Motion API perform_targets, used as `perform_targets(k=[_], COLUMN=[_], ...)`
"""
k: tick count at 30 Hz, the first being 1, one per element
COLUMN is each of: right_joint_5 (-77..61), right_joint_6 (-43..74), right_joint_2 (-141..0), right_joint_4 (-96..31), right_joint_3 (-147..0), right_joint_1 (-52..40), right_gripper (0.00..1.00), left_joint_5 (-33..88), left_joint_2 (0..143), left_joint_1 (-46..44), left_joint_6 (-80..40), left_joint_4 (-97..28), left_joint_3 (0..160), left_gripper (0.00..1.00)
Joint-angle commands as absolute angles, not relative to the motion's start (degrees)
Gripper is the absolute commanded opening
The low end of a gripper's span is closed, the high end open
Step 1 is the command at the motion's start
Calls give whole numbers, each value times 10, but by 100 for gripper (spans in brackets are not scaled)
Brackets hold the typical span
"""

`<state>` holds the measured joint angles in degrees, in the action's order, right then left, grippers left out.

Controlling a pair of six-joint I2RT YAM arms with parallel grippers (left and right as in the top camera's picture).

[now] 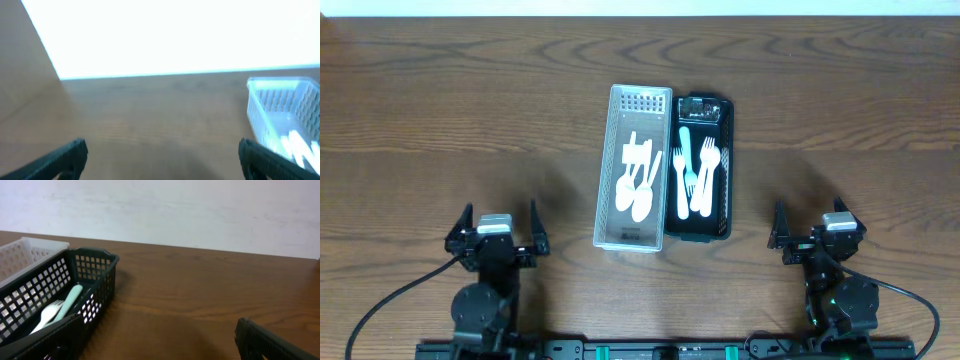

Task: Pack container

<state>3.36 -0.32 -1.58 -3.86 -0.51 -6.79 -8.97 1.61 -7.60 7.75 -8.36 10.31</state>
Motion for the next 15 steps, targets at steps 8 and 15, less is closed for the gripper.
perform_targets(k=[8,15], right_joint_5=[30,30], right_joint_6=[-9,-9], right_joint_2=[-11,-11], right_joint_4=[-40,-40], right_joint_3=[-3,-3], right_joint_1=[-71,-71], right_gripper=[99,99], left_joint_5=[-65,23], left_joint_2=[1,1], left_joint_1=[-73,-61], left_joint_6=[78,72], left_joint_4=[-10,-40], left_joint_3=[2,2], left_gripper=[98,98])
